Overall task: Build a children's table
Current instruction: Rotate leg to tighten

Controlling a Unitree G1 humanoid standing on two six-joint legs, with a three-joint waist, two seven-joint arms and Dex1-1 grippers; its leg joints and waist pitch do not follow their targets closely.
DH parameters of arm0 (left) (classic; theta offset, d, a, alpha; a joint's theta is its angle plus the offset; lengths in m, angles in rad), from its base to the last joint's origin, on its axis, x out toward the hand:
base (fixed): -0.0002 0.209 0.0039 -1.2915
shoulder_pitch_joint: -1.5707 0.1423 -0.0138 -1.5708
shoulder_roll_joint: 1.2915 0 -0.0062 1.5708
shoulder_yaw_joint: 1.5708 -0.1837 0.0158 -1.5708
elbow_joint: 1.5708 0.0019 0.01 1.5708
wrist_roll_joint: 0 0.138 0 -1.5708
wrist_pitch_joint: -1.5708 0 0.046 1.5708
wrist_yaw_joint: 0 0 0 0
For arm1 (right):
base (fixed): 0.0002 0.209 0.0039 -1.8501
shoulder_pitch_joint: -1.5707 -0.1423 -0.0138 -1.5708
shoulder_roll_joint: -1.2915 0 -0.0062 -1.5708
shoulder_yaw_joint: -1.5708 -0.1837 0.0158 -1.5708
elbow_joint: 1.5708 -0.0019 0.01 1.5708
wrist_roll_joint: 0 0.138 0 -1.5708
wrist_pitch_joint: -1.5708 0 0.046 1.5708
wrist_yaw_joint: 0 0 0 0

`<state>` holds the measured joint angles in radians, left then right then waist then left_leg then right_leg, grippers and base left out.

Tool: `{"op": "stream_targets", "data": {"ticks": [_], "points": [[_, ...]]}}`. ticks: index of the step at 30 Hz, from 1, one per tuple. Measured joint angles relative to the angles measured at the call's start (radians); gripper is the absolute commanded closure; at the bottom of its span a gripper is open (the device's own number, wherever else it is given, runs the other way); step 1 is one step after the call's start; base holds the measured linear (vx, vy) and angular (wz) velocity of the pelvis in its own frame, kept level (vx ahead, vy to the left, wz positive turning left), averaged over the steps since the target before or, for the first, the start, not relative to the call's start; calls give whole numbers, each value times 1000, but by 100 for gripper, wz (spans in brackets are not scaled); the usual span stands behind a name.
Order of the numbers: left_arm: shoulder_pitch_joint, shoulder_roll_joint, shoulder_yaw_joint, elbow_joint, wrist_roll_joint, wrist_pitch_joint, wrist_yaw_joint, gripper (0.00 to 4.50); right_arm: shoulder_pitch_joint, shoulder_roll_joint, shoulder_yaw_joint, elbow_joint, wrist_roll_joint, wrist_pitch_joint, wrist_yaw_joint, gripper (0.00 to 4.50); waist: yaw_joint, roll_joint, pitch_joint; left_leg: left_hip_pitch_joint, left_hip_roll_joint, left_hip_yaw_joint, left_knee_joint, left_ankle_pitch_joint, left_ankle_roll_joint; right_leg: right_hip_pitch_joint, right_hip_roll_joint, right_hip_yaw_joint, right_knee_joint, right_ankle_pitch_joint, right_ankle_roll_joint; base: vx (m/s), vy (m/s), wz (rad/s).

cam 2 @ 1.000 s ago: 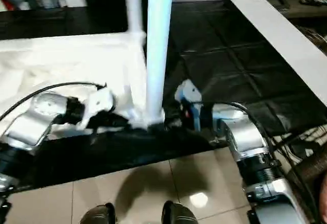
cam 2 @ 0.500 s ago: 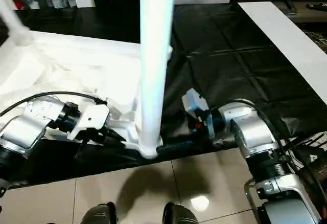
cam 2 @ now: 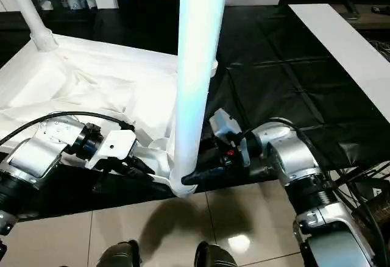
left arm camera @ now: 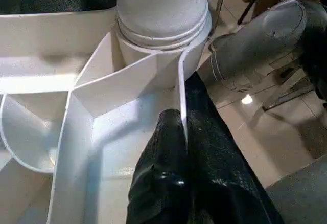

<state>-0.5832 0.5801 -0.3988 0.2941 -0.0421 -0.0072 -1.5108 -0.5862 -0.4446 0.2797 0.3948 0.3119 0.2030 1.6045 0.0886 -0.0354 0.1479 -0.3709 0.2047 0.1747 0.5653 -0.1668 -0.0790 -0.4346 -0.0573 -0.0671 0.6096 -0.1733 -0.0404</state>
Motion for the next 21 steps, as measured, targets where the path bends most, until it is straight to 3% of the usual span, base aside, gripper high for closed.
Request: {"op": "stream_targets", "data": {"ticks": [5,13,18,21], "points": [[-1,0,0,5,-1,-4,-2,450,-1,-6,12,-1,19,32,1,223,0,0,0,0,0,0,0,0,0,0,0,0,0,0,0,0,0,0],[2,1,6,4,-11,-5,-7,450,1,-16,17,-31,30,71,-10,236,0,0,0,0,0,0,0,0,0,0,0,0,0,0,0,0,0,0],[3,-5,35,-9,-4,112,46,450,34,28,-29,-64,30,128,-133,236,-6,0,0,3,0,0,0,0,-3,0,0,0,3,0,0,0,0,0],[-6,-16,65,-4,19,187,122,450,34,66,-68,-64,22,164,-271,237,-20,0,0,4,0,0,-1,2,-8,1,0,0,2,-1,5,0,0,0]]}}
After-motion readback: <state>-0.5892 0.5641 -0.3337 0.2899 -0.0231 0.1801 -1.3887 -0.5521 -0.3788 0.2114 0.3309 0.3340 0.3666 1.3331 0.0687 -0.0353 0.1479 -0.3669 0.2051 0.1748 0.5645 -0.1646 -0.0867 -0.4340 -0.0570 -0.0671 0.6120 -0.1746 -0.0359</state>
